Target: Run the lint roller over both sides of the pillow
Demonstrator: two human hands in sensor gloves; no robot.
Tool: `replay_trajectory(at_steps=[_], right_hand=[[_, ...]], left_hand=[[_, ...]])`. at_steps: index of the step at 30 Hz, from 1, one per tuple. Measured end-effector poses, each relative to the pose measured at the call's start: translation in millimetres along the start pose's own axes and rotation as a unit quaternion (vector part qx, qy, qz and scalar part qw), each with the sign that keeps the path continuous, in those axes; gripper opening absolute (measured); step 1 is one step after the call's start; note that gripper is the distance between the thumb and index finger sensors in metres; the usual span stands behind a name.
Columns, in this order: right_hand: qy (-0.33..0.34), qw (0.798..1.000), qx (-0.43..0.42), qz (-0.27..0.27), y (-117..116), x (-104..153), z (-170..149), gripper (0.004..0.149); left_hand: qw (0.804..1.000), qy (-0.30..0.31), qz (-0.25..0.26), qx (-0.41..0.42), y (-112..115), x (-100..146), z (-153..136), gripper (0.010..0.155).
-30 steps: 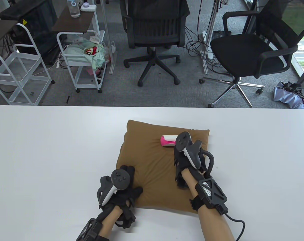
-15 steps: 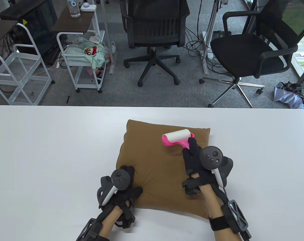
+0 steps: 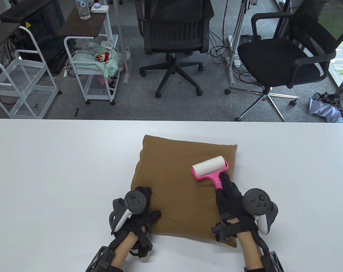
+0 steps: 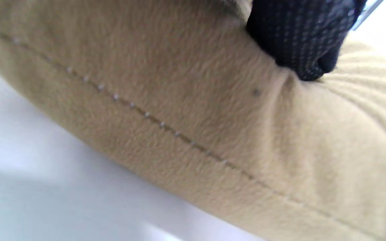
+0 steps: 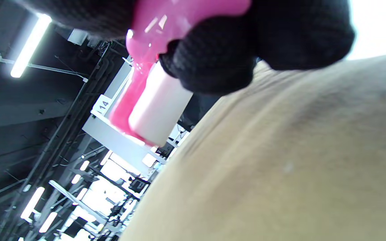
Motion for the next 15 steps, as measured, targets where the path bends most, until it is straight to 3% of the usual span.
replay_trajectory(at_steps=[3, 5, 8, 10, 15], right_hand=[[0.006, 1.000, -0.019, 0.006, -1, 2, 2, 0.061], [0.018, 1.000, -0.020, 0.005, -2, 4, 7, 0.062], [0.045, 0.999, -0.007, -0.016, -4, 9, 18, 0.062], [0.063, 0.997, 0.006, -0.045, -4, 14, 25, 0.062], [0.116, 0.987, 0.059, -0.091, -11, 28, 44, 0.061]], left_hand=[[1.000, -0.013, 0.015, 0.012, -19, 6, 7, 0.088], [0.997, -0.019, 0.070, 0.004, -41, 17, 22, 0.084], [0.992, 0.030, 0.121, 0.038, -62, 31, 58, 0.075], [0.990, 0.054, 0.109, 0.065, -63, 34, 80, 0.069], [0.985, 0.073, -0.005, 0.156, -34, 30, 117, 0.067]])
Point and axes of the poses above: the tracker on the back of each hand, its own z axis roughly to the thumb side, its own x axis roughly from the fingertips to the wrist, y = z × x, the point moved 4 cm from there along -x, roughly from the wrist to the fingertips, and after that the axes turned 8 degrees about -y, right-handed, at the moved point
